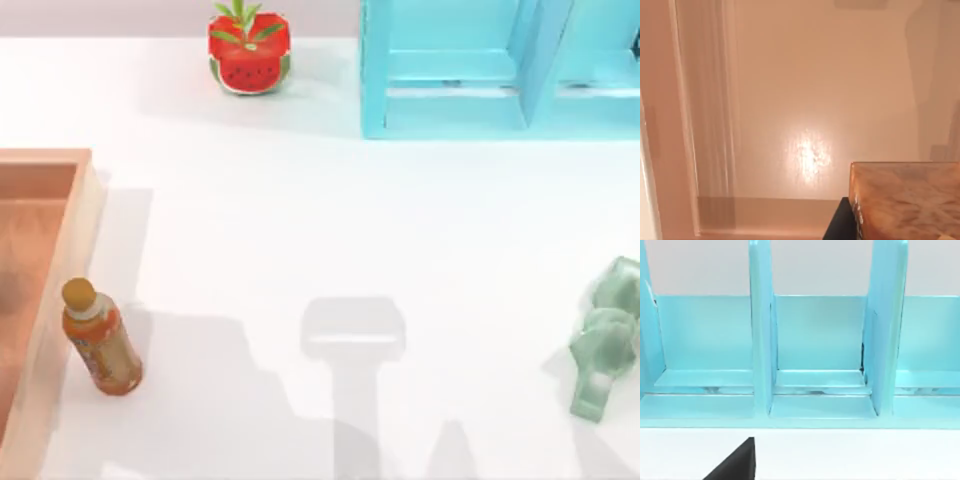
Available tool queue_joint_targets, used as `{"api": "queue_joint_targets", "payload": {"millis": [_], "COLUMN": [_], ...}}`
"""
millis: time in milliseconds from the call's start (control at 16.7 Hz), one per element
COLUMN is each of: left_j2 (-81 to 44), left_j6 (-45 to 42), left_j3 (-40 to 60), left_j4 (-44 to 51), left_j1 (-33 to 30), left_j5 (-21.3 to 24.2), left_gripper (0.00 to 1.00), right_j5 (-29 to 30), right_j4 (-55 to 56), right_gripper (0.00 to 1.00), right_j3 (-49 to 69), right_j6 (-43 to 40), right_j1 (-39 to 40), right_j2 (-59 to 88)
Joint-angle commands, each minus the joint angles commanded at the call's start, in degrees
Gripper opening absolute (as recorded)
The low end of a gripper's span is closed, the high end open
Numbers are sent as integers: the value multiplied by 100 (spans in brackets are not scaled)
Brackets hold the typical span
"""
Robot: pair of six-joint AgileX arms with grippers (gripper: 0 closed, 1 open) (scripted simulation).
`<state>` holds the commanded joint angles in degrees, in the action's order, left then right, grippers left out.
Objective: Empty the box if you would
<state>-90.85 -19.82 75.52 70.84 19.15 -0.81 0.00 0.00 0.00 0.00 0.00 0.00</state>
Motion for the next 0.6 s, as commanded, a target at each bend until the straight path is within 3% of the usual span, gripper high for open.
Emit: {"api": "queue_joint_targets", "payload": {"millis": [180, 600], "left_j2": [83, -16], "left_j6": [-53, 7], "left_j3": [-27, 61], "left_j4": [423, 431], "left_j1": [-2, -78], "left_j5": [79, 69], "left_gripper": [0, 0], "right_j5": [0, 0], "right_j4": [0, 0], "right_gripper": [100, 100], "right_j3": [0, 0], "right_j6": [0, 0], "right_j1": [0, 0], "right_j2": [0, 0]}}
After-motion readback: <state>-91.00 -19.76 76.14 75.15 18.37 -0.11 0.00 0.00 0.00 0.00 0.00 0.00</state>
